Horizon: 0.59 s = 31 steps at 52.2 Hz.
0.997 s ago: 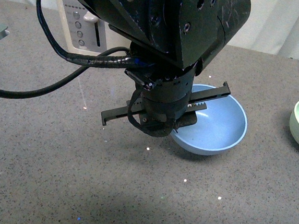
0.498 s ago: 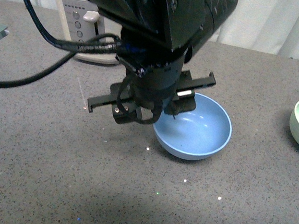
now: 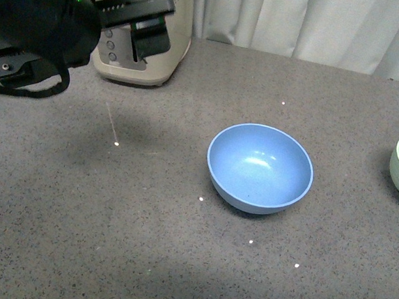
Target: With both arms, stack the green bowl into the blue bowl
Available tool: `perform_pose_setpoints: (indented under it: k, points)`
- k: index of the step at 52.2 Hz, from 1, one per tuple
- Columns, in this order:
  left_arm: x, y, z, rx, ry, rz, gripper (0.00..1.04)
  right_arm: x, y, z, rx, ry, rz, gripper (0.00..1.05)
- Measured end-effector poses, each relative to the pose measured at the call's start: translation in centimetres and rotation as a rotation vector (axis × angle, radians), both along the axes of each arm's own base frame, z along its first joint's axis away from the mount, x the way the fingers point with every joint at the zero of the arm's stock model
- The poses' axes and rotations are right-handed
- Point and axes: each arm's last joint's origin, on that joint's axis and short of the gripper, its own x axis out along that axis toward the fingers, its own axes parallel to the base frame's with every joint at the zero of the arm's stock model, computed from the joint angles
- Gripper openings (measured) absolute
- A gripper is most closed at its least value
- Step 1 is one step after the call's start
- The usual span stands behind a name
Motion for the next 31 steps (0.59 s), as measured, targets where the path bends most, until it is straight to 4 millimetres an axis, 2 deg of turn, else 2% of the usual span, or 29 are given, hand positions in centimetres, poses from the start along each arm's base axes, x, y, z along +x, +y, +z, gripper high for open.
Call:
perform_pose_setpoints:
  k: [4,6,9,14,17,24,31]
  points:
    - [-1.4,1.2,-1.6,0.073,-0.153,-0.077,0.76,0.0,0.0,0.0,0.0,0.0,-0.001,0.96]
    - [-2.9,2.4,-2.2,0.132,-0.291,-0.121,0.67,0.0,0.0,0.0,0.0,0.0,-0.002,0.96]
    - [-4.1,3.6,-1.4,0.174,-0.421,-0.132,0.58,0.0,0.0,0.0,0.0,0.0,-0.004,0.96]
    - [-6.3,5.8,1.2,0.21,-0.594,-0.12,0.38,0.0,0.0,0.0,0.0,0.0,-0.004,0.96]
    - [-7.7,6.9,1.2,0.233,-0.594,-0.121,0.26,0.0,0.0,0.0,0.0,0.0,-0.003,0.96]
    - [-9.8,8.5,0.4,0.254,-0.556,-0.123,0.04,0.0,0.0,0.0,0.0,0.0,-0.001,0.96]
    - [-11.4,9.4,0.6,0.255,-0.566,-0.133,0.04,0.0,0.0,0.0,0.0,0.0,-0.002,0.96]
